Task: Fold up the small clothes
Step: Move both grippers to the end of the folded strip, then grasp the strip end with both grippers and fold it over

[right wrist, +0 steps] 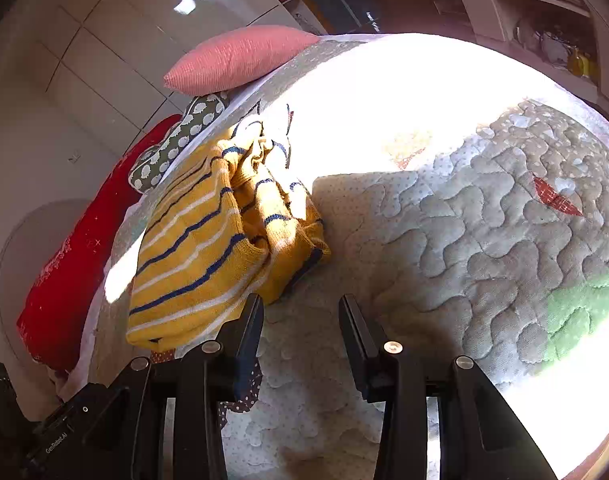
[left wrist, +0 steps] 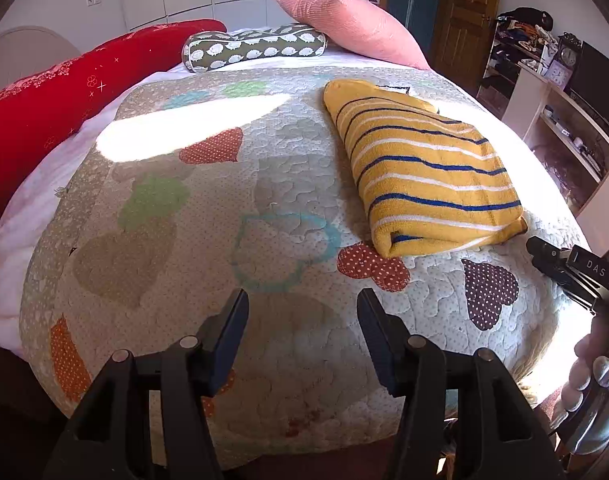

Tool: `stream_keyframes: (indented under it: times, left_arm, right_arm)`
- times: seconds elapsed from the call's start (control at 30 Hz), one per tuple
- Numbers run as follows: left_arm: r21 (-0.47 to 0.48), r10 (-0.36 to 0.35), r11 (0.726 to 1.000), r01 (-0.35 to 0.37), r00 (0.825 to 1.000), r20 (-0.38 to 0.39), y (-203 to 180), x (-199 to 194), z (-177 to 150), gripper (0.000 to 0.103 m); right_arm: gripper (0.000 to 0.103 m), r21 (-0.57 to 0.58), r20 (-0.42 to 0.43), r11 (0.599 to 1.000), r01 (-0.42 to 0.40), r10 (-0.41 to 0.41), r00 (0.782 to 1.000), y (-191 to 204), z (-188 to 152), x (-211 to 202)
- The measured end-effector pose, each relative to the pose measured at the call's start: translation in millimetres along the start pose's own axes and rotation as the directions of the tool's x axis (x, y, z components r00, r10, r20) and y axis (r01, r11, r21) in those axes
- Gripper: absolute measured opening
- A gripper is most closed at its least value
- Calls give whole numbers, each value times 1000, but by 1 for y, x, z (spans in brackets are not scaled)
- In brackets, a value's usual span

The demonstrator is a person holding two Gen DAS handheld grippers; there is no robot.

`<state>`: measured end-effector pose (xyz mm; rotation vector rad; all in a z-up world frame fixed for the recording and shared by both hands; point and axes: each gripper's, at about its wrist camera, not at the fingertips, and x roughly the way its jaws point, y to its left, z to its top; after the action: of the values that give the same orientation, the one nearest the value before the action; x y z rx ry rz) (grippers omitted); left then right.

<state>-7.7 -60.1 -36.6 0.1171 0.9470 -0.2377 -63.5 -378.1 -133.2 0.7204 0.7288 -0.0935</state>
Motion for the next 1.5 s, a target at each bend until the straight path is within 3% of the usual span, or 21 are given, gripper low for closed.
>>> stream_keyframes:
  times: [0.4, 0.67, 0.8, 0.87, 0.93, 1.0, 1.1, 1.23, 1.3, 1.33, 1.5]
  left_arm:
    - [38, 14, 999, -13, 999, -29, -17, 3, -3, 56]
    - [69, 17, 998, -13, 998, -59, -30, 12, -4, 60]
    - [53, -36, 998, 38, 999, -41, -25, 12, 2, 61]
    - [20, -98, 995, 99, 994, -41, -16, 14, 13, 66]
    - [-40, -180, 983, 178, 981, -66, -2, 25, 31, 69]
    - [-95, -257, 964, 249, 963, -80, 10, 42, 53, 69]
    - [-122, -311, 946, 300, 947, -86, 15, 72, 89, 69]
    - [-174, -411, 907, 384, 898, -158, 10, 123, 128, 69]
    - [-205, -480, 872, 445, 858, -180, 7, 142, 142, 70]
    - [-212, -497, 862, 460, 847, -187, 5, 149, 149, 71]
    - [-212, -550, 832, 513, 814, -186, -4, 176, 180, 77]
  right_arm:
    - [47, -55, 22, 998, 21, -20, 1000, 0, -14, 3]
    - [49, -79, 40, 997, -8, 11, 999, -3, -20, 2]
    - [50, -101, 51, 995, -17, 22, 998, -1, -23, -2]
    - [52, -78, 45, 995, -62, 66, 997, 0, -18, -8]
    - [52, -83, 38, 989, -118, 122, 992, 4, -3, -13]
    - [59, -102, 23, 983, -154, 158, 987, 11, 16, -10]
    - [63, -74, -33, 967, -242, 241, 970, 18, 57, 10]
    - [65, -39, -56, 973, -228, 225, 973, 19, 110, 49]
    - [65, 23, -73, 970, -241, 242, 968, 12, 129, 68]
    - [65, 62, -80, 965, -255, 259, 963, 7, 137, 77]
    - [66, 166, -141, 945, -282, 306, 942, 0, 155, 120]
